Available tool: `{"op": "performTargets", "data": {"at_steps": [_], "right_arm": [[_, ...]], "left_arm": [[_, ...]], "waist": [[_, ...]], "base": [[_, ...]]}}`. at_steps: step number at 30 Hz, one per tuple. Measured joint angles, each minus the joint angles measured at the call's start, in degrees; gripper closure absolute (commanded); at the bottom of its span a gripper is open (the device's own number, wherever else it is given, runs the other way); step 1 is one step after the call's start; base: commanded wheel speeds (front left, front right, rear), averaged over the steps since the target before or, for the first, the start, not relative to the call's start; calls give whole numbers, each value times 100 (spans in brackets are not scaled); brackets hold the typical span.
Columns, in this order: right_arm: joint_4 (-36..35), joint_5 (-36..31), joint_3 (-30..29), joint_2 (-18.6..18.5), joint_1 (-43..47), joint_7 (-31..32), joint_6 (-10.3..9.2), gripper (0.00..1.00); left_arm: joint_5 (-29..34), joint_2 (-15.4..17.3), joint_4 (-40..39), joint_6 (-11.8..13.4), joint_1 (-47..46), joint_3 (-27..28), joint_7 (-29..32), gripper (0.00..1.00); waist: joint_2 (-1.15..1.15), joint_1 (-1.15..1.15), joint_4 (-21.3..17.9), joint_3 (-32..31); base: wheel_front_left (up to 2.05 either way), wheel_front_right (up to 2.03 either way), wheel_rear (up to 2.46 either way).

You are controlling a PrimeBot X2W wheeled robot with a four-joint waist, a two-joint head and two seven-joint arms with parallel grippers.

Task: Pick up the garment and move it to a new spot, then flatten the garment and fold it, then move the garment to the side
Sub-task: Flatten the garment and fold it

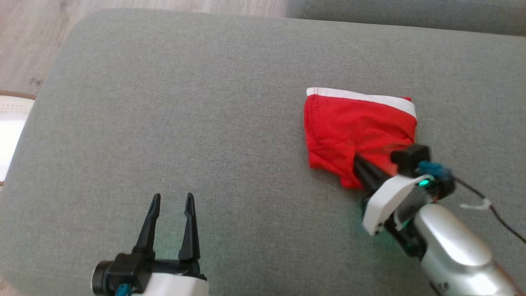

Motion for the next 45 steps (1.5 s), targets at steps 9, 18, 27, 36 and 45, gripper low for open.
{"op": "performTargets", "data": {"at_steps": [9, 18, 27, 36, 45], "right_arm": [[-75, 253, 1237, 86, -32, 125, 0, 100], [-434, 292, 733, -11, 136, -565, 0, 97], [-871, -36, -1120, -182, 1400, -1140, 0, 0], [-1366, -980, -2590, 140, 2505, -1381, 0, 0], [-1390, -1301, -2999, 593, 2919, -1405, 0, 0]], "left_arm": [[-56, 0, 2, 53, 24, 24, 0, 0], [19, 0, 101, -20, 69, 116, 0, 0], [176, 24, 599, -218, 337, 249, 0, 0], [246, 31, 994, -356, 386, 474, 1, 0], [314, 36, 1233, -358, 385, 797, 1, 0]], "waist": [[0, -1, -54, -138], [0, -1, -477, -503], [0, -2, -864, -996], [0, -2, -1219, -1195], [0, -1, -1158, -1196]], "base": [[0, 0, 0], [0, 0, 0], [0, 0, 0], [0, 0, 0], [0, 0, 0]]}}
